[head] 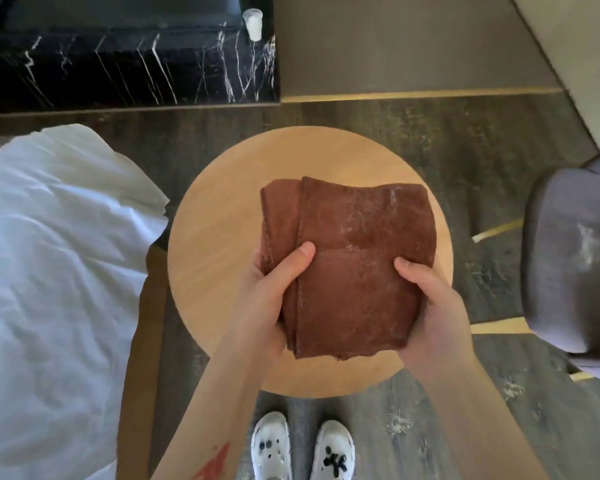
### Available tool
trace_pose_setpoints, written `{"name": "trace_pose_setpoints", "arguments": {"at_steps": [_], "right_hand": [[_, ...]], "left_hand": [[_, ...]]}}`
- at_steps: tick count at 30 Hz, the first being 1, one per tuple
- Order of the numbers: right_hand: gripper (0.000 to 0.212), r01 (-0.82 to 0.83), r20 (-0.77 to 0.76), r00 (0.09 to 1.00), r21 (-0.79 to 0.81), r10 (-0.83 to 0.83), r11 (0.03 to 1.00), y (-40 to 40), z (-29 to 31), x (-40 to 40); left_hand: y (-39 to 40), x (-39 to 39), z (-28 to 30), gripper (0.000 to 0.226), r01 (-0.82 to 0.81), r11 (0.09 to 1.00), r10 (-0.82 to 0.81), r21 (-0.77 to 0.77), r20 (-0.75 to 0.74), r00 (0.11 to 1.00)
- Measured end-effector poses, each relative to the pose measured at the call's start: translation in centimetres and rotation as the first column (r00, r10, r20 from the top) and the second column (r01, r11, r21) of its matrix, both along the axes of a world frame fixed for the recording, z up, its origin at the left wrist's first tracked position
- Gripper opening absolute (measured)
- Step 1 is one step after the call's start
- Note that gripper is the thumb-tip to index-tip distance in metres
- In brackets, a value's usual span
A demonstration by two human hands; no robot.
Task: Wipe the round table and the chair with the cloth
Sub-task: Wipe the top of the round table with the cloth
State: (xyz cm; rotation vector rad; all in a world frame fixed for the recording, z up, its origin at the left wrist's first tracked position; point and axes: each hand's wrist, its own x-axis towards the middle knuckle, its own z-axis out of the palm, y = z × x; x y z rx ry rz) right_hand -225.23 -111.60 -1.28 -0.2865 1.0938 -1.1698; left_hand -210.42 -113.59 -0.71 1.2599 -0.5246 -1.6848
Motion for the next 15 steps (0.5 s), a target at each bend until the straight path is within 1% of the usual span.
{"name": "trace_pose_setpoints", "arguments": {"at_steps": [2,5,8,11,14,15], "right_hand": [[0.051,-0.003,0.003,1.0,0.009,0.003,1.0,-0.3,-2.8,-0.5],[0.048,-0.009,-0.012,1.0,0.036,0.01,0.999,-0.7,-6.7,-1.2],[0.052,-0.021,-0.021,1.0,0.062,0.022,0.998,-1.1,-9.5,-1.6],[0.054,-0.034,-0.001,0.999,0.111,0.034,0.993,-1.6,-11.1,-2.0],[0.053,-0.061,0.032,0.998,0.15,0.057,0.987,-2.3,-11.9,-2.1],[0.053,-0.063,0.041,0.998,0.16,0.057,0.985,-2.5,-11.9,-2.0]], "left_hand": [[-0.6,-0.4,-3.0,0.03,0.01,1.0,-0.01,0.004,-0.024,1.0],[-1.3,-1.0,-7.2,0.031,0.023,0.999,-0.021,0.037,-0.062,0.998],[-1.8,-1.4,-10.4,0.033,0.022,0.997,-0.017,0.072,-0.08,0.997],[-2.4,-1.6,-12.3,0.039,0.024,0.995,-0.017,0.096,-0.079,0.997],[-3.0,-1.7,-13.5,0.056,0.029,0.992,-0.019,0.12,-0.082,0.996],[-3.2,-1.7,-13.8,0.059,0.03,0.992,-0.021,0.126,-0.078,0.997]]}}
